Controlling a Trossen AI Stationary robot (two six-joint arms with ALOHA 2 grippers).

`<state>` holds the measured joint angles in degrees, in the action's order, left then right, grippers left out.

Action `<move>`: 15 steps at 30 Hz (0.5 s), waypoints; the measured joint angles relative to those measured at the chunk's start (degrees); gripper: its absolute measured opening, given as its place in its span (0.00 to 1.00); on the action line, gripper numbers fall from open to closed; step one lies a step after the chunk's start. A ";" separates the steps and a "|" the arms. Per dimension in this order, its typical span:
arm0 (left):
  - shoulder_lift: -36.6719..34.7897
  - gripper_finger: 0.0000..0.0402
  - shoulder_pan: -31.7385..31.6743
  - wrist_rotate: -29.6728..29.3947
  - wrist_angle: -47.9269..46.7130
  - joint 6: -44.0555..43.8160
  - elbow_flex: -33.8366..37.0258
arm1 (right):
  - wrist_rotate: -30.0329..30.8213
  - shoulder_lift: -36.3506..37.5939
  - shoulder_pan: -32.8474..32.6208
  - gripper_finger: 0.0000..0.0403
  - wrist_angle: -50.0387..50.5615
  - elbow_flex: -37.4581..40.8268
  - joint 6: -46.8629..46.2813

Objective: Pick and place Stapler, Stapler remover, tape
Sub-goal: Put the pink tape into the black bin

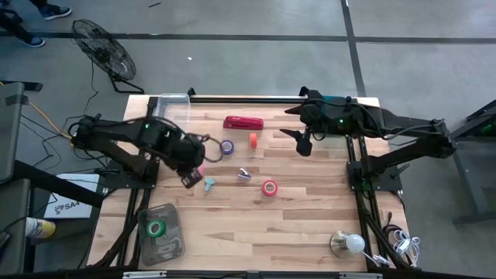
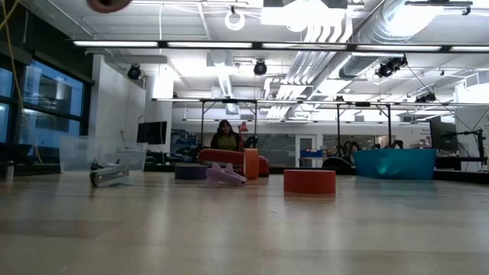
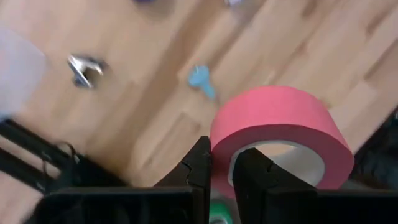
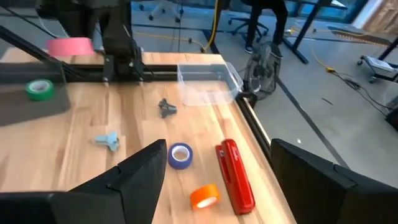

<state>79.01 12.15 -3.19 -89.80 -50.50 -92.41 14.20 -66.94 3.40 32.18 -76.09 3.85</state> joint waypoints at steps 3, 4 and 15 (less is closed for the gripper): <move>-0.11 0.08 3.15 4.77 -0.34 -4.11 4.23 | 1.32 0.00 0.00 0.69 1.27 0.00 0.01; 0.01 0.08 4.43 6.33 -0.04 -5.68 5.72 | 1.60 0.00 0.00 0.69 1.74 0.00 0.01; -0.01 0.08 20.04 15.68 6.02 -29.19 18.33 | 1.75 -0.02 0.00 0.69 2.86 0.00 -0.38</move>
<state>79.00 32.20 12.49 -83.78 -79.69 -74.08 15.94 -66.96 3.40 35.04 -76.09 3.46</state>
